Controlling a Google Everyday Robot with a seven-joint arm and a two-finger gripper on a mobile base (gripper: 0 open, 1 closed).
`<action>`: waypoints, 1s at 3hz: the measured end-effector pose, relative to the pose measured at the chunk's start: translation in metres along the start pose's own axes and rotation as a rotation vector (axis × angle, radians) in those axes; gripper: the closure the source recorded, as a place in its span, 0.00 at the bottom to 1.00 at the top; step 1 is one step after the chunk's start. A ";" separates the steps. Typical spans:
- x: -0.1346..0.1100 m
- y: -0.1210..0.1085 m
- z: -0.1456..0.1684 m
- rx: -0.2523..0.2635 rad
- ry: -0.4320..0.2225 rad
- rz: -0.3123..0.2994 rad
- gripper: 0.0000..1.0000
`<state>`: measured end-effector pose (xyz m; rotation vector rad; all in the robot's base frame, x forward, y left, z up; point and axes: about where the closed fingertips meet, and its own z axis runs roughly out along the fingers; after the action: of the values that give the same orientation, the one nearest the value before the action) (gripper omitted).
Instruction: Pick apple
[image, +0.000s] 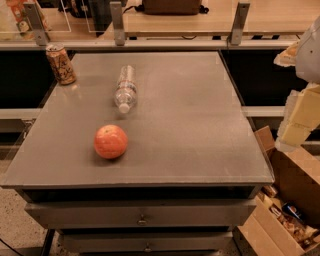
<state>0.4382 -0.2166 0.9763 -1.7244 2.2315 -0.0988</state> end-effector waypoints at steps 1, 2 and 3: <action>0.000 0.000 0.000 0.000 0.000 0.000 0.00; -0.002 -0.003 0.002 0.004 -0.023 0.011 0.00; -0.020 -0.004 0.011 0.003 -0.094 0.032 0.00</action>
Offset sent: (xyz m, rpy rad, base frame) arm 0.0079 0.0025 -0.0075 0.0521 0.0055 -0.0110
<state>0.4495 -0.1967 0.9708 -1.6552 2.1890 -0.0139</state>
